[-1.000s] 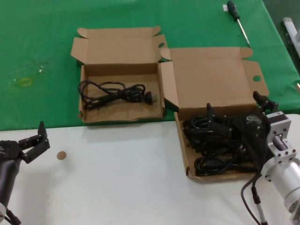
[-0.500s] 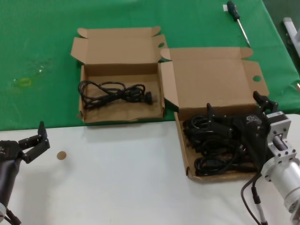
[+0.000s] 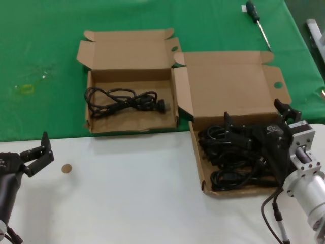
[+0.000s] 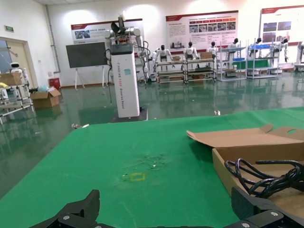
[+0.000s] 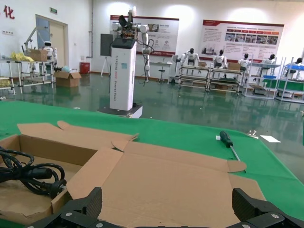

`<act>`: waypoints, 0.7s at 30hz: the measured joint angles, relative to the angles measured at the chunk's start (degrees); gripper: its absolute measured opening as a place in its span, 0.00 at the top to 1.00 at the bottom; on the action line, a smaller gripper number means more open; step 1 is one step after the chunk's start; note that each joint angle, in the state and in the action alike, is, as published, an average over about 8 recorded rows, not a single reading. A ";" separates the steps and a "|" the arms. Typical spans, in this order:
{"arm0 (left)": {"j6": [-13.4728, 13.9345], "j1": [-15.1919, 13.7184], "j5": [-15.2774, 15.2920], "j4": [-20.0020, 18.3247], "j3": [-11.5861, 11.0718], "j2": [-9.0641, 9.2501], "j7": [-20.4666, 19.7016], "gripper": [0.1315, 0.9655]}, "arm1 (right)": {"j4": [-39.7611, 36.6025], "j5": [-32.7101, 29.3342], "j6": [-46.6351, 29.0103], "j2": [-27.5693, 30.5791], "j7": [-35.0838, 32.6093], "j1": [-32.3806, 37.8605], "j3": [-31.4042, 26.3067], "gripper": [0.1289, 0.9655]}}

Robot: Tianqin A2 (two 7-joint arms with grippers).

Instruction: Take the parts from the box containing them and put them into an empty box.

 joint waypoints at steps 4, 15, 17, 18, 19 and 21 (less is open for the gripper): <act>0.00 0.00 0.00 0.00 0.00 0.00 0.00 0.00 | 0.00 0.00 0.00 0.00 0.00 0.00 0.00 0.00; 0.00 0.00 0.00 0.00 0.00 0.00 0.00 0.00 | 0.00 0.00 0.00 0.00 0.00 0.00 0.00 0.00; 0.00 0.00 0.00 0.00 0.00 0.00 0.00 0.00 | 0.00 0.00 0.00 0.00 0.00 0.00 0.00 0.00; 0.00 0.00 0.00 0.00 0.00 0.00 0.00 0.00 | 0.00 0.00 0.00 0.00 0.00 0.00 0.00 0.00; 0.00 0.00 0.00 0.00 0.00 0.00 0.00 0.00 | 0.00 0.00 0.00 0.00 0.00 0.00 0.00 0.00; 0.00 0.00 0.00 0.00 0.00 0.00 0.00 0.00 | 0.00 0.00 0.00 0.00 0.00 0.00 0.00 0.00</act>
